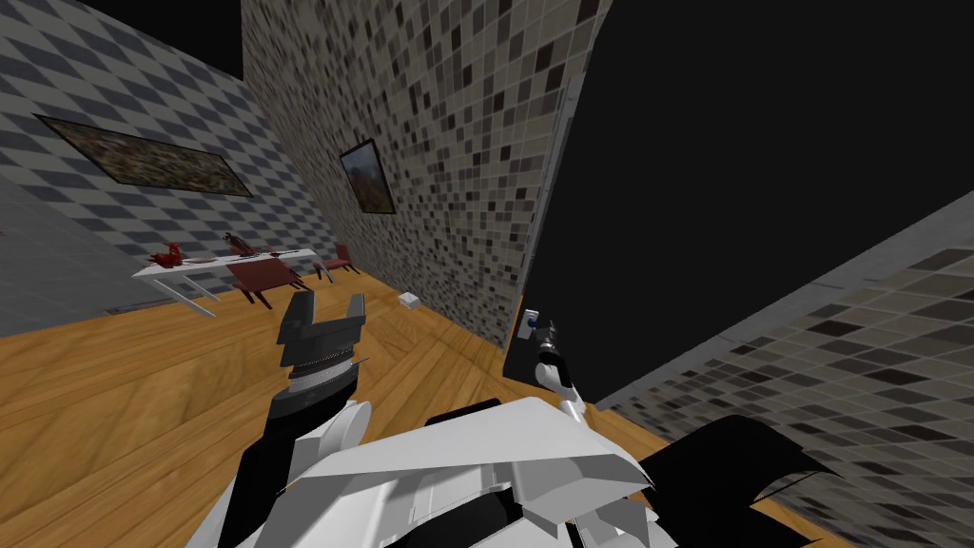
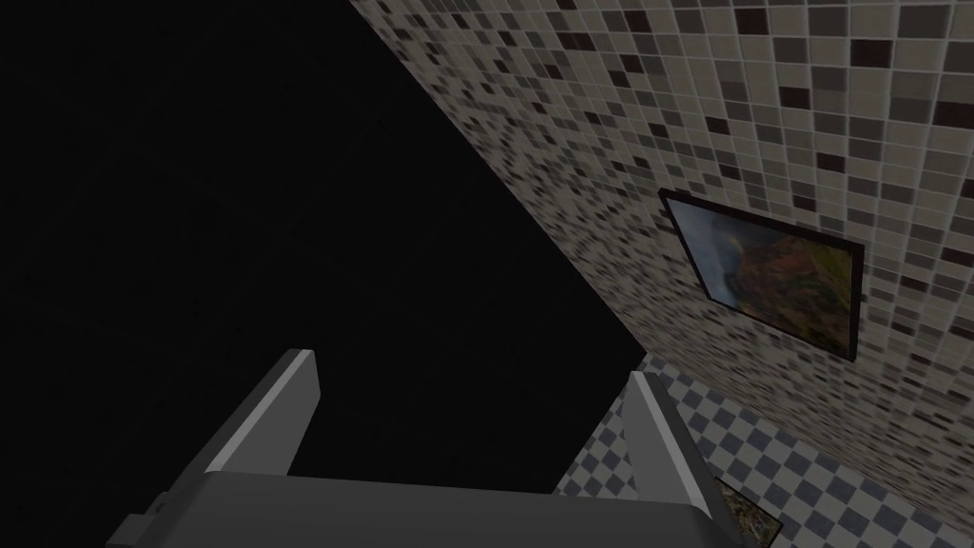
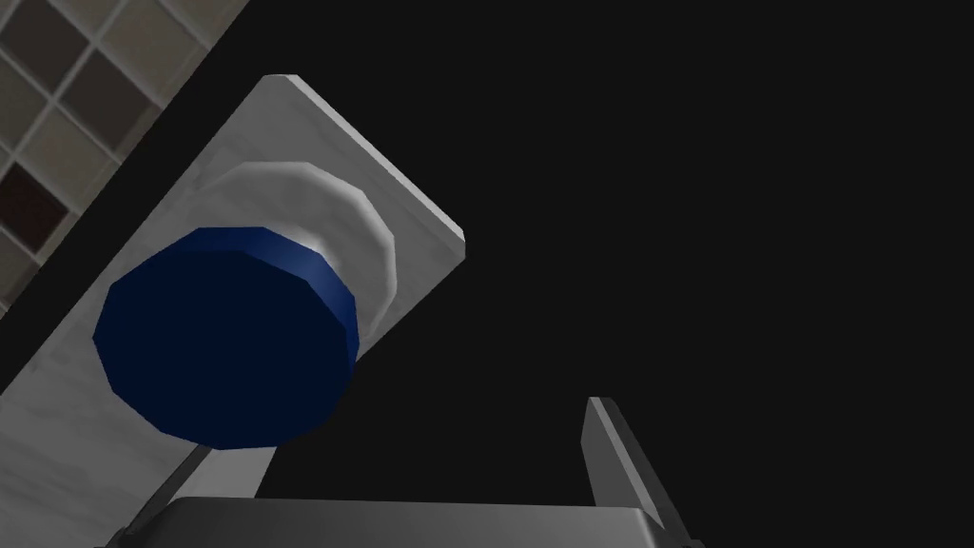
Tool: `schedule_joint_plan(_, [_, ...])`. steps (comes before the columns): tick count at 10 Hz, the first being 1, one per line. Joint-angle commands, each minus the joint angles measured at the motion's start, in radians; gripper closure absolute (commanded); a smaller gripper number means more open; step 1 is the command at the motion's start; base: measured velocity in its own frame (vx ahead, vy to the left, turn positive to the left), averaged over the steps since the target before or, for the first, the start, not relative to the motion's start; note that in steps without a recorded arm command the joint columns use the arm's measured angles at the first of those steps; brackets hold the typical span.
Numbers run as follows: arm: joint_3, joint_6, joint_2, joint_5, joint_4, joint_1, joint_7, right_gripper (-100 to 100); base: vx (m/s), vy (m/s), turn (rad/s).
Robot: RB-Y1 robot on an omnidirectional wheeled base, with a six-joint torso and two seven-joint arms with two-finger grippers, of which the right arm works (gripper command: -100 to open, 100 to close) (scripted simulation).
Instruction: Pull the door open
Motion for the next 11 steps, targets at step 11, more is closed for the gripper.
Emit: schedule_joint_plan(11, [0.083,-0.002,0.137,-0.201,-0.082,0.012,-0.235,-100,-0.084,0.004,0.034])
